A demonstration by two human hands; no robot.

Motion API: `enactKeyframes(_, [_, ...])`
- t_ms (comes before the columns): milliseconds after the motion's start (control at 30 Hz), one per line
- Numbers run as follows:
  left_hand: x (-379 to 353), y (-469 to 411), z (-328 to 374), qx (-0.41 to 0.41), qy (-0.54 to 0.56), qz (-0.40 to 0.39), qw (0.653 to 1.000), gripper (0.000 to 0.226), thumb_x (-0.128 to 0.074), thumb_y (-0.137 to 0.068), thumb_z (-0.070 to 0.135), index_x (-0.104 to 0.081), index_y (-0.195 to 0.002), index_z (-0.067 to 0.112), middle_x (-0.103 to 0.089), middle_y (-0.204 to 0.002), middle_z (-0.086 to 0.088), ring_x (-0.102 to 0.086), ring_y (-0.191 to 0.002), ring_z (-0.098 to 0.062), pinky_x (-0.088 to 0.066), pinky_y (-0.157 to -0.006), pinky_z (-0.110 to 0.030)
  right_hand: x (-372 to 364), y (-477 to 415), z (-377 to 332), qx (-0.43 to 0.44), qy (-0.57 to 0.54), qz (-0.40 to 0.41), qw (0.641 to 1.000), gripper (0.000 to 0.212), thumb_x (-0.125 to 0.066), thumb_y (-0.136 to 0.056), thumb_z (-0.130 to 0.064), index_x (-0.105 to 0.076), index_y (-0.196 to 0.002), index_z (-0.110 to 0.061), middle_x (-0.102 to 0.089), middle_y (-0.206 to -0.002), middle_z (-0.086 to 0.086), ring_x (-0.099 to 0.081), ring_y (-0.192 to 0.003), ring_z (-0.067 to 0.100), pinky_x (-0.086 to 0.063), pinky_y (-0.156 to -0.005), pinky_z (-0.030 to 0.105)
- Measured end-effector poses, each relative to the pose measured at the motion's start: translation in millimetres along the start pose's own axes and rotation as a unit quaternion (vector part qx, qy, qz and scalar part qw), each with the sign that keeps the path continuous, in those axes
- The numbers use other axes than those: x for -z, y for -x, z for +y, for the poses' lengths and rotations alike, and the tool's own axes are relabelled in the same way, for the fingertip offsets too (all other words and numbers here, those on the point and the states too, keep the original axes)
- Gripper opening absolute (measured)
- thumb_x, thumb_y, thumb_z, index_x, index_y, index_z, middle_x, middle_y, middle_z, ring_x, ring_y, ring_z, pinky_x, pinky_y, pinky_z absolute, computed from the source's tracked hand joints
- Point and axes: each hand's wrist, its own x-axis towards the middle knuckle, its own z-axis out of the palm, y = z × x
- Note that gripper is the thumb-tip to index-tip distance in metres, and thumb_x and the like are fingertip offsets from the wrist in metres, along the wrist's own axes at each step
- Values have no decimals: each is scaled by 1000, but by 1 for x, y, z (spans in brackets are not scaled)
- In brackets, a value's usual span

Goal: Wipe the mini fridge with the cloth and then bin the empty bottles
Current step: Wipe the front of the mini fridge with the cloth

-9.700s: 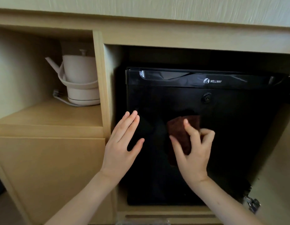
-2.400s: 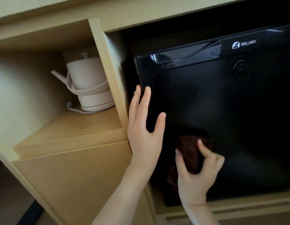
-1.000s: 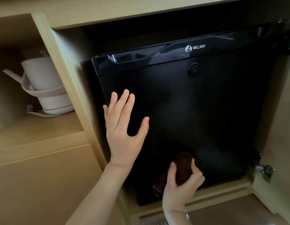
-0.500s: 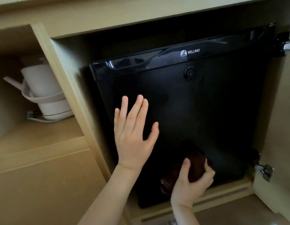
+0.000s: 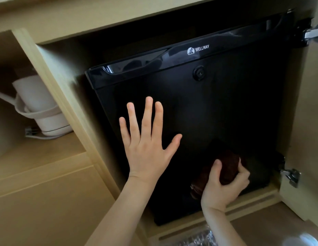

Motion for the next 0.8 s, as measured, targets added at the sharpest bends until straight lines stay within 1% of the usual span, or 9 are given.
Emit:
enactKeyframes(33, [0, -3, -1, -13, -3, -2, 1000, 82, -45, -94, 64, -24, -156, 16, -11, -163, -6, -8, -151, -34, 0, -123, -51, 2, 2, 4, -16, 0, 9, 1000, 45, -72, -89, -29, -52, -125, -11, -48, -117, 15, -44, -98, -25, -34, -75, -6])
enactKeyframes(100, [-1, -11, -2, -46, -11, 6, 999, 81, -44, -94, 65, -23, -157, 17, -12, -162, -8, -9, -152, -30, -1, -123, -50, -1, -3, -1, -21, -19, 24, 999, 43, -73, -88, -30, -52, -123, -19, -47, -118, 6, -45, -98, -25, -36, -74, -5])
enactKeyframes(200, [-3, -22, 1, -67, -13, 19, 997, 80, -43, -95, 65, -23, -157, 19, -13, -162, -9, -11, -152, -30, -3, -123, -50, -12, -19, -21, 39, -48, 14, 998, 46, -71, -85, -40, -52, -123, -25, -44, -112, -10, -51, -101, -16, -42, -78, 0])
enactKeyframes(300, [-6, -22, 4, -73, -25, 27, 997, 79, -41, -96, 65, -23, -157, 19, -12, -163, -9, -11, -152, -32, -3, -123, -49, -12, -29, -20, 84, -35, -13, 996, 50, -70, -85, -41, -52, -126, -21, -41, -112, -10, -53, -102, -9, -44, -79, 3])
enactKeyframes(367, [-8, -21, 3, -74, -29, 29, 996, 79, -40, -96, 65, -23, -157, 19, -11, -163, -9, -12, -151, -33, -3, -123, -49, -1, -23, 1, 63, -15, -4, 998, 47, -69, -85, -42, -52, -124, -23, -42, -113, -8, -52, -102, -9, -43, -81, 4])
enactKeyframes(467, [-9, -21, 4, -75, -27, 36, 996, 78, -42, -96, 63, -25, -157, 18, -12, -162, -9, -13, -151, -34, -3, -123, -49, 16, -7, 31, -30, 16, 37, 999, 39, -69, -88, -42, -49, -120, -32, -48, -119, 2, -49, -98, -10, -42, -83, 9])
enactKeyframes(567, [-9, -21, 4, -76, -21, 41, 996, 78, -43, -95, 62, -26, -157, 17, -13, -162, -9, -12, -151, -34, -3, -123, -50, 13, -8, 28, -88, 1, 71, 994, 40, -69, -89, -38, -49, -121, -24, -49, -122, 4, -49, -93, -18, -42, -72, 4])
enactKeyframes(667, [-9, -21, 4, -82, -24, 40, 996, 79, -44, -95, 62, -26, -156, 15, -18, -163, -7, -7, -151, -33, -3, -123, -51, -6, -22, -8, -20, -44, 48, 998, 42, -70, -85, -45, -51, -120, -30, -45, -112, -13, -52, -96, -15, -44, -72, 4])
enactKeyframes(800, [-9, -20, 4, -83, -17, 40, 996, 80, -45, -94, 61, -26, -156, 15, -21, -163, -6, -4, -152, -32, -4, -123, -51, -16, -30, -27, 84, -25, -7, 996, 48, -72, -84, -40, -54, -125, -22, -46, -111, -1, -54, -99, -6, -43, -77, 2])
